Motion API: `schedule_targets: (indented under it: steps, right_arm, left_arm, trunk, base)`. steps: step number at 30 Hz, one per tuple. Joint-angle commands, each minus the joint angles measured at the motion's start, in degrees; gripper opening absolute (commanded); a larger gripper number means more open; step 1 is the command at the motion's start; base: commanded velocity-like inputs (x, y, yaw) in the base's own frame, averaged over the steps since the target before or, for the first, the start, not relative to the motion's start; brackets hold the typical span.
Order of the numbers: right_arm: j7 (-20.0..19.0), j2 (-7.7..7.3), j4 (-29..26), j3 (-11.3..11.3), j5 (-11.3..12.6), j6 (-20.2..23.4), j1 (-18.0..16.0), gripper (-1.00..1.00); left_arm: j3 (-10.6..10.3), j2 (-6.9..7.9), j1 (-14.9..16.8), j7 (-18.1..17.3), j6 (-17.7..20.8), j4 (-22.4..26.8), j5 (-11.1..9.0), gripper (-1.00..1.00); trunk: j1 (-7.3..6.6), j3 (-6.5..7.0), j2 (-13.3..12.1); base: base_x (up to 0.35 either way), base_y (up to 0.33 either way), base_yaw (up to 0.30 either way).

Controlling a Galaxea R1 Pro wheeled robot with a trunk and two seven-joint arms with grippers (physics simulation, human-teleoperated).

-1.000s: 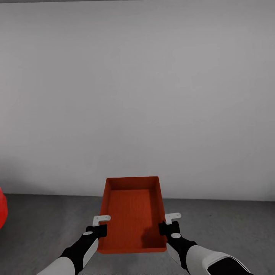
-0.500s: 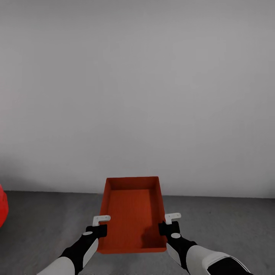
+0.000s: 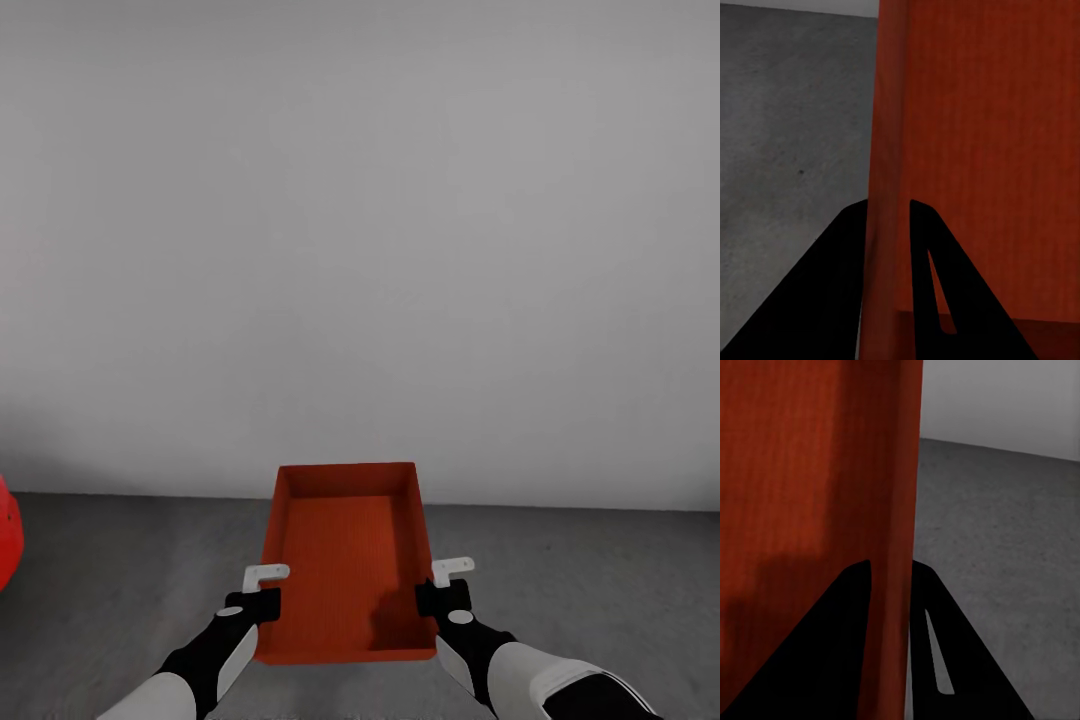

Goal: Move the two storage containers from the living room to the garage. In the garage, place one container on the floor and stack the other container on top of it (either order is fine).

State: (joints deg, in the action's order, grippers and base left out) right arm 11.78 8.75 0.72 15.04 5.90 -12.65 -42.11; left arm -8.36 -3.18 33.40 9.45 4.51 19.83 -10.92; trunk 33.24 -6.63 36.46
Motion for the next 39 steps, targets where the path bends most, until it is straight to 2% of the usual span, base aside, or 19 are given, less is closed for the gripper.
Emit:
schedule_targets:
  steps: [1,39]
  right_arm:
    - [-0.2,0.04,0.1,-1.9,-0.3,0.0,0.0,-1.00]
    - [-0.2,0.04,0.1,-1.9,-0.3,0.0,0.0,-1.00]
  left_arm:
    - [3.1,0.02,0.1,4.5,-3.0,0.3,-1.0,-1.00]
    - [3.0,0.02,0.1,4.5,-3.1,0.3,-1.0,-1.00]
  trunk:
    - [0.02,-0.20,0.1]
    - [0.02,-3.72,0.1]
  base:
    - [0.000,0.000,0.000]
    - [0.000,0.000,0.000]
